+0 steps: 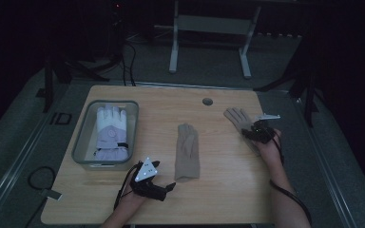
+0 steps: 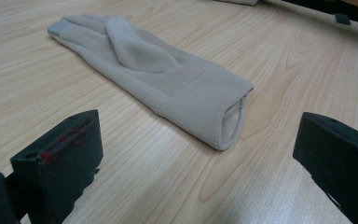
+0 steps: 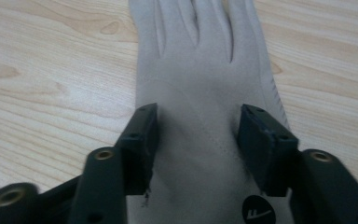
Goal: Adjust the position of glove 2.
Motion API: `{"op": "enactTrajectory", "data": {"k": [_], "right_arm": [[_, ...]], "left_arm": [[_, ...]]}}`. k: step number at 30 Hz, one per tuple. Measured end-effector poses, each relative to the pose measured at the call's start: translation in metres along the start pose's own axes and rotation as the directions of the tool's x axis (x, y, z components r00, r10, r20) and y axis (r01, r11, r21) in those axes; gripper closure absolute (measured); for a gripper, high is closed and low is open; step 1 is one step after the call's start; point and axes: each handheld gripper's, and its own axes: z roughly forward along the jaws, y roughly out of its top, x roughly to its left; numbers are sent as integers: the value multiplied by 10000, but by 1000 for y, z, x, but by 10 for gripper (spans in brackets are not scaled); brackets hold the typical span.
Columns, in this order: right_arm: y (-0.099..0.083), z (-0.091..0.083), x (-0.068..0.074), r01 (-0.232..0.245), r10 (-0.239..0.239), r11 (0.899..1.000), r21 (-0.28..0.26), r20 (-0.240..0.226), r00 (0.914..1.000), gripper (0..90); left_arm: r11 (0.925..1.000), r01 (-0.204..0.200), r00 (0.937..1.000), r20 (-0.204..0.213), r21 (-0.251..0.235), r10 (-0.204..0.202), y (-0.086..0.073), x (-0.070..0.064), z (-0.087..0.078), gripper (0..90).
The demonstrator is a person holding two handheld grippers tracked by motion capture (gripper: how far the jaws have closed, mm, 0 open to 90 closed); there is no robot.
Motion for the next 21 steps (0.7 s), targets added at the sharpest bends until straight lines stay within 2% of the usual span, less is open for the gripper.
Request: {"op": "enactTrajectory", "data": {"k": [2, 4, 6, 8, 11, 12, 16, 21], "right_arm": [[-1, 0, 1, 13, -13, 10000, -86, 22, 10000, 578], [-1, -1, 3, -240, 243, 9996, -128, 175, 9996, 718], [0, -2, 5, -509, 511, 9987, -56, 214, 9985, 774], [2, -5, 10, -659, 660, 9978, -32, 444, 9968, 792], [6, -15, 16, -1490, 1497, 9885, -260, 263, 9884, 798], [6, -17, 17, -1555, 1562, 9875, -273, 270, 9874, 798], [3, -36, 30, -1755, 1774, 9835, -437, 435, 9832, 799], [-6, -61, 49, -1304, 1342, 9896, -608, 635, 9889, 799]], "left_arm": [[10000, -10, 10000, -10, -25, 10, 0, 0, 0, 16], [10000, -32, 10000, -20, 1, 32, 0, 0, 0, 16], [10000, -21, 10000, -24, 38, 21, 0, 0, 0, 16], [10000, -38, 10000, -35, 41, 38, 0, 0, 0, 16], [10000, -75, 10000, -38, 33, 75, 0, -1, 0, 16], [10000, -74, 10000, -42, 29, 74, 0, -1, 0, 16], [10000, -66, 10000, -59, 4, 66, 1, 0, 0, 16], [10000, -15, 10000, -86, -80, 14, 2, -1, -2, 16]]}}
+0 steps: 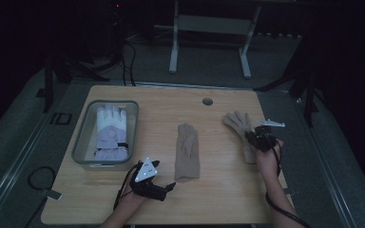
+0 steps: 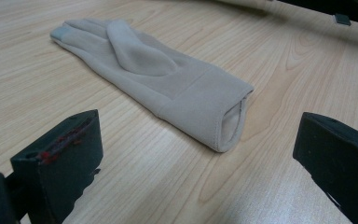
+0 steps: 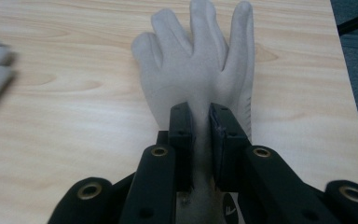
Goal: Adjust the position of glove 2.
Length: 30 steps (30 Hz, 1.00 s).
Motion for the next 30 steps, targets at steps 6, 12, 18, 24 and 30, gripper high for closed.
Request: {"op": "enactTrajectory", "data": {"k": [6, 12, 18, 24, 30], "right_arm": [[-14, -36, 12, -88, 83, 9996, -281, -200, 9998, 800], [-35, -46, 20, -212, 210, 9997, -111, -173, 9996, 798], [-56, -33, 26, 136, -112, 9989, 438, -551, 9984, 771], [-68, -20, 30, 768, -712, 9936, 829, -687, 9951, 708], [-66, -23, 30, 946, -887, 9934, 654, -877, 9922, 600]], "left_arm": [[10000, -12, 10000, 0, -15, 12, 0, 1, -1, 16], [9999, -99, 9999, 14, -19, 99, 0, 1, -1, 16], [10000, -30, 10000, 5, -11, 30, 0, 2, 0, 16], [10000, -63, 9999, 96, 19, 63, -2, 2, 1, 16], [9999, -120, 9998, 168, -22, 120, -1, 1, 1, 16]]}}
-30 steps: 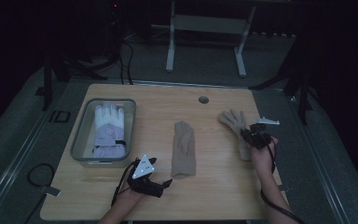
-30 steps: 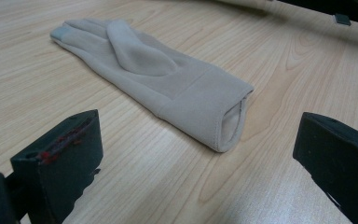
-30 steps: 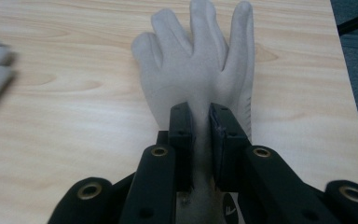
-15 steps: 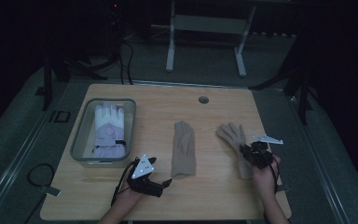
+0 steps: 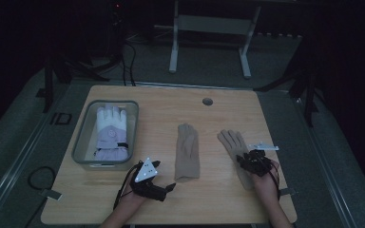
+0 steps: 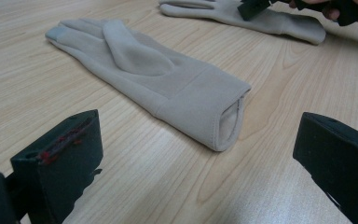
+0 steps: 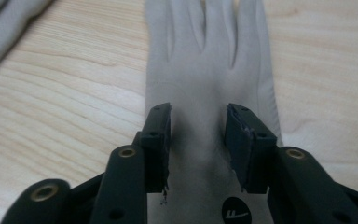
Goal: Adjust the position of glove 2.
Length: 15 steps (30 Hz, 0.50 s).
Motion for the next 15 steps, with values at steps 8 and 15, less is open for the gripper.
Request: {"op": "enactTrajectory", "data": {"k": [8, 15], "right_arm": [[9, -6, -15, 1356, -1366, 9906, -167, -1124, 9842, 534], [16, 3, -29, 2375, -2364, 9712, -170, -1866, 9536, 519]], "left_arm": [[10000, 30, 10000, 64, 11, -30, -1, 0, 0, 16], [10000, 36, 10000, 93, 50, -36, -1, 0, 1, 16]]}}
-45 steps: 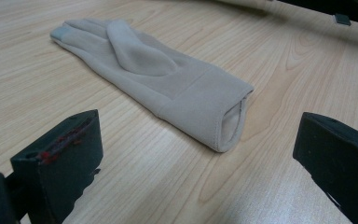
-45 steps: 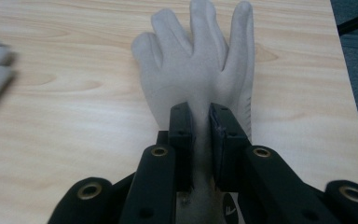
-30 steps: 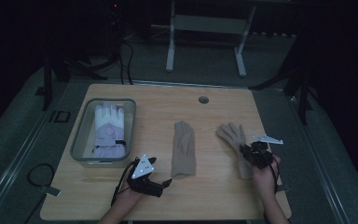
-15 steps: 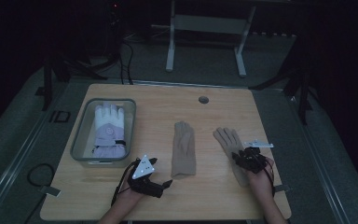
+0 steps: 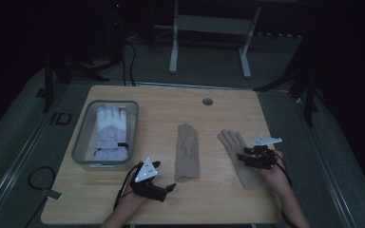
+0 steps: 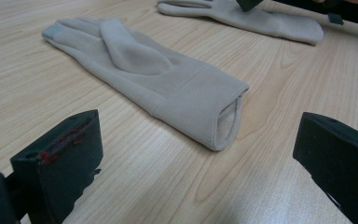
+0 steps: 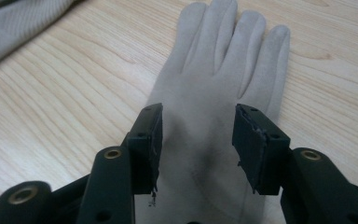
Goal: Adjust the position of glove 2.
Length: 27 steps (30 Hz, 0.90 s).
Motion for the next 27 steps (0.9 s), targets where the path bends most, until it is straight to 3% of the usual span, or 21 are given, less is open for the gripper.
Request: {"op": "enactTrajectory", "data": {"k": [3, 7, 11, 12, 13, 16, 21, 27], "right_arm": [[-2, 5, -5, -10, 11, 10000, 57, -59, 10000, 508], [-7, 11, -9, -430, 426, 9990, -116, -279, 9987, 487], [-11, 13, -4, 94, -93, 9995, -286, 65, 9999, 512], [-12, 14, -3, 242, -237, 9990, -370, 150, 9996, 550], [-13, 13, -2, 131, -117, 9989, -452, 304, 9995, 692], [-14, 13, 3, -133, 184, 9982, -593, 862, 9961, 798], [-6, 9, 12, -931, 1047, 9924, -805, 1555, 9823, 819], [12, -12, 18, -1963, 2263, 9680, -1562, 2060, 9520, 819]], "left_arm": [[10000, -14, 10000, -10, 3, 14, 0, 0, 0, 16], [10000, 3, 10000, -8, 3, -3, 0, 0, 0, 16], [10000, -7, 10000, -5, 17, 7, -1, 0, 0, 16], [10000, -14, 10000, -7, 24, 14, -1, 0, 1, 16], [10000, -46, 10000, -34, 41, 46, -1, 0, 1, 16], [10000, -53, 10000, -72, 18, 53, 0, 0, 0, 16], [10000, -41, 9999, -98, -14, 41, 0, 1, 0, 16], [10000, -65, 9999, -112, -57, 65, 0, 0, -1, 16]]}}
